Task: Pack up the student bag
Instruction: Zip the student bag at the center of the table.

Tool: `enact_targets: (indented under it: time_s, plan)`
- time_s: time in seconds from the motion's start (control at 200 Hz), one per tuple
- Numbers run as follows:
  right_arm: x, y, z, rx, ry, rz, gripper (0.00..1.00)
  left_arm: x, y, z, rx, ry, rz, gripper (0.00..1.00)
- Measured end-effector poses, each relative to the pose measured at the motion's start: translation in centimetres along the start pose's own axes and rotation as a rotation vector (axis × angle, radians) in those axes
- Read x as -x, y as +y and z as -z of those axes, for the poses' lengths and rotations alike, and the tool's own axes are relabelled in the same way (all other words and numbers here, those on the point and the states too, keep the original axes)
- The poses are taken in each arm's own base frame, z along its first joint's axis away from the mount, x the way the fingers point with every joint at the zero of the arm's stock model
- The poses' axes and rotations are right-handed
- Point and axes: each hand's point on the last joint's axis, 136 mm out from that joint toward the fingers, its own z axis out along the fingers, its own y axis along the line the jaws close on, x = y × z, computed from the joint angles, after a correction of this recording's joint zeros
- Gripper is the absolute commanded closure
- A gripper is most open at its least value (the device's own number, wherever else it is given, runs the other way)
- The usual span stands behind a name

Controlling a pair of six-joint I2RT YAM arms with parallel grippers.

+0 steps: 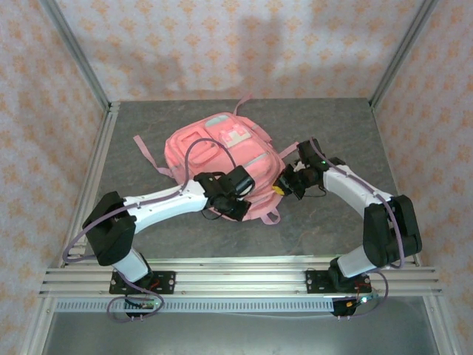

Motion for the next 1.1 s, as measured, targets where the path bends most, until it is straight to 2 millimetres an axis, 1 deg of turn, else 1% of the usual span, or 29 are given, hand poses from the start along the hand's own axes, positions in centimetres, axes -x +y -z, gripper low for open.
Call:
enact_targets:
  time_s: [0.185, 0.22, 0.28, 0.32, 0.38, 0.45, 0.535, 0.631, 0.711, 0.791, 0.851, 0.911, 0.971, 1.046, 1.101]
  plan:
    - [0.0, 0.0, 0.1, -0.004, 0.000, -0.003, 1.00, -0.8, 0.5, -0.1, 0.002, 0.003, 0.013, 1.00]
    - [0.0, 0.0, 0.1, -0.005, 0.001, -0.002, 0.92, -0.9, 0.5, -0.1, 0.002, 0.001, 0.015, 1.00]
    - [0.1, 0.1, 0.2, -0.012, 0.003, -0.001, 0.72, -0.9, 0.5, 0.1, -0.002, -0.005, 0.018, 1.00]
    - [0.6, 0.1, 0.4, -0.020, -0.012, 0.002, 0.62, -1.1, 0.5, 0.3, -0.001, 0.001, 0.019, 1.00]
    - [1.4, 0.2, 1.0, -0.022, -0.037, 0.000, 0.55, -1.6, 0.7, 0.3, -0.003, 0.024, 0.025, 1.00]
    - [2.1, 0.4, 1.8, -0.022, -0.061, -0.006, 0.50, -2.0, 0.8, 0.4, 0.000, 0.045, 0.026, 1.00]
    - [1.6, 0.5, 2.8, -0.025, -0.060, -0.008, 0.48, -2.1, 0.6, 0.9, 0.005, 0.060, 0.023, 1.00]
    - [0.1, 0.6, 4.0, -0.011, -0.039, -0.014, 0.47, -1.3, 0.0, 1.5, 0.001, 0.054, 0.015, 1.00]
    - [-1.4, 0.6, 4.4, 0.019, -0.017, -0.027, 0.45, -1.0, -0.4, 1.7, 0.000, 0.056, 0.009, 1.00]
    - [-3.1, 0.2, 3.8, 0.025, 0.024, -0.046, 0.43, -0.9, -0.8, 1.5, 0.001, 0.067, 0.001, 1.00]
    - [-4.1, 0.3, 3.2, 0.025, 0.047, -0.048, 0.43, -0.9, -1.1, 1.3, 0.004, 0.078, -0.007, 1.00]
    - [-4.9, 0.9, 2.6, 0.037, 0.065, -0.045, 0.43, -0.8, -1.5, 1.1, 0.004, 0.083, -0.015, 1.00]
    - [-5.5, 1.9, 2.2, 0.064, 0.079, -0.033, 0.43, -0.6, -1.9, 1.0, 0.001, 0.081, -0.021, 1.00]
    - [-6.0, 3.0, 1.3, 0.087, 0.099, -0.022, 0.47, -0.3, -2.3, 1.0, -0.003, 0.079, -0.027, 1.00]
    - [-6.1, 3.3, 0.6, 0.090, 0.107, -0.026, 0.53, -0.3, -2.4, 1.0, -0.003, 0.083, -0.028, 1.00]
